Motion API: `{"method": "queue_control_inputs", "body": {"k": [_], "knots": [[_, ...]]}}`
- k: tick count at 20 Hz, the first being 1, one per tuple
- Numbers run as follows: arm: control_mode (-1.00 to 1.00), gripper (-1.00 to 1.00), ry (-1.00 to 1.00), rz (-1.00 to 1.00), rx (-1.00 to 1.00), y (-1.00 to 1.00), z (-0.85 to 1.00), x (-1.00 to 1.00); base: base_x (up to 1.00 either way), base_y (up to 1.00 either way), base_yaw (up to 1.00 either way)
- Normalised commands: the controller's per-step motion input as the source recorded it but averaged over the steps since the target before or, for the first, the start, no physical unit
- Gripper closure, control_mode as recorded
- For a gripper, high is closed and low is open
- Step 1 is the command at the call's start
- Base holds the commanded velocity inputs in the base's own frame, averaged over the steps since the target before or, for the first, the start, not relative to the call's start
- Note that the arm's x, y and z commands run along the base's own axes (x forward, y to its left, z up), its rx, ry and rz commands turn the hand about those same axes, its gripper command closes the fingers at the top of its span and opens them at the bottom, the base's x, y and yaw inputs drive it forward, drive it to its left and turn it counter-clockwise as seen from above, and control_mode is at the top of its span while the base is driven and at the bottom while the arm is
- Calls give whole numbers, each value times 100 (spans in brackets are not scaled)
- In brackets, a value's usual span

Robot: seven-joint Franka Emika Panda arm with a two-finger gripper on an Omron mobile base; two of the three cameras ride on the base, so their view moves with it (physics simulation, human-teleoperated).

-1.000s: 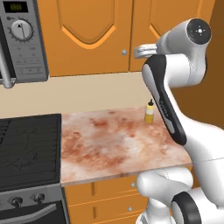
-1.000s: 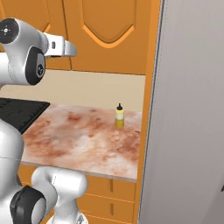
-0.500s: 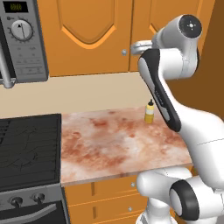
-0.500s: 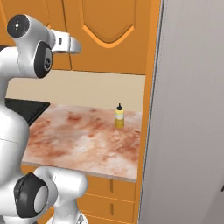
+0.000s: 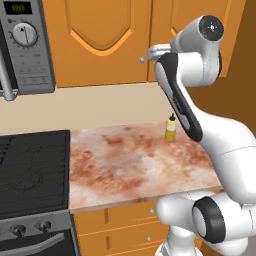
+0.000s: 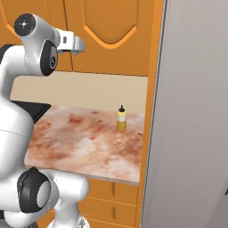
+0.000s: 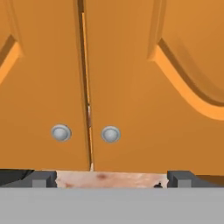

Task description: Pick the bar soap and bar soap from the cabinet and place them on the counter.

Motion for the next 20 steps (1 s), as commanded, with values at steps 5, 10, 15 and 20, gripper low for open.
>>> {"method": "queue_control_inputs", "body": {"k": [5,10,15,20], "knots": [[-100,-100,0,0,-1,0,-11,22,0,0,0],[-100,-100,0,0,-2,0,-8,32,0,0,0],[-100,-100,0,0,-2,0,-6,35,0,0,0],[-100,-100,0,0,-2,0,-11,22,0,0,0]]}}
